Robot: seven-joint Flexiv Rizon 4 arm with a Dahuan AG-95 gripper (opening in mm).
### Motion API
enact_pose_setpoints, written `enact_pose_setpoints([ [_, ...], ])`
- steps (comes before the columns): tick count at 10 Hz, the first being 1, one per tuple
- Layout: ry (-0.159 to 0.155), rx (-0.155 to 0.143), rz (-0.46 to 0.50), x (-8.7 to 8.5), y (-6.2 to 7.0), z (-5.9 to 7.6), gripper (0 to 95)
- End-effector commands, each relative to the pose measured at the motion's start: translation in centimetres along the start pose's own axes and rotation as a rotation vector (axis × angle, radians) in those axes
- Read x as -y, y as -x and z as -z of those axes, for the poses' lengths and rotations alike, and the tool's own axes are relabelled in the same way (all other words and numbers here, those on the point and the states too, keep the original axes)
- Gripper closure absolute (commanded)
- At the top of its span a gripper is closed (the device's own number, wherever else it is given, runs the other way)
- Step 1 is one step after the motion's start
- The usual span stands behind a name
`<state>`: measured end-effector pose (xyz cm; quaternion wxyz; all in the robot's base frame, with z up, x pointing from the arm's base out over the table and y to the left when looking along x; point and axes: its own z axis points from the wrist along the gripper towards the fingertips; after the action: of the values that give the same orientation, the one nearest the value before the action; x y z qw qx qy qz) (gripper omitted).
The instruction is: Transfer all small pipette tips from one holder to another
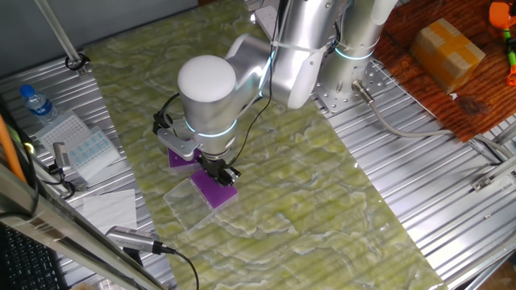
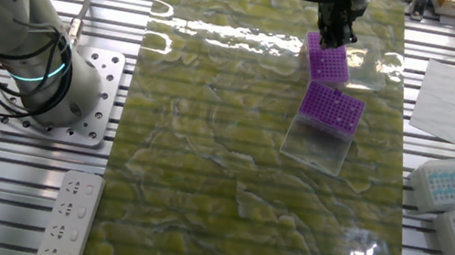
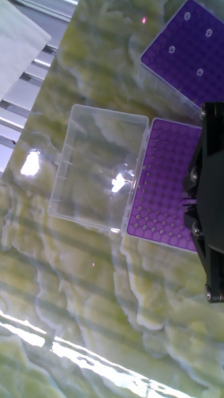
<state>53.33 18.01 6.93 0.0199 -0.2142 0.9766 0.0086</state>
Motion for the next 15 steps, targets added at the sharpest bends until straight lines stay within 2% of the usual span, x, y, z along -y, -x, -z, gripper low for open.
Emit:
enact_pose_setpoints([
  [1,-0.003,-0.003,0.012,0.0,0.0,0.0,57.0],
  [2,-0.013,-0.011,0.028,0.1,-0.1,0.1,57.0],
  [4,-0.020,-0.023,0.089,1.8,-0.7,1.0,57.0],
  [5,-0.018,-0.028,0.135,3.9,-1.2,1.6,57.0],
  [6,-0.016,-0.025,0.151,4.9,-1.4,1.8,57.0],
  [7,-0.016,-0.025,0.151,4.9,-1.4,1.8,57.0],
  [8,-0.015,-0.024,0.195,7.5,-1.5,1.8,57.0],
  [11,-0.012,-0.016,0.228,10.5,-1.6,1.1,57.0],
  [13,-0.014,-0.013,0.241,11.4,-1.3,0.6,57.0],
  [14,-0.015,-0.012,0.242,11.4,-1.3,0.4,76.0],
  [15,-0.018,-0.010,0.250,11.6,-1.2,-0.2,76.0],
])
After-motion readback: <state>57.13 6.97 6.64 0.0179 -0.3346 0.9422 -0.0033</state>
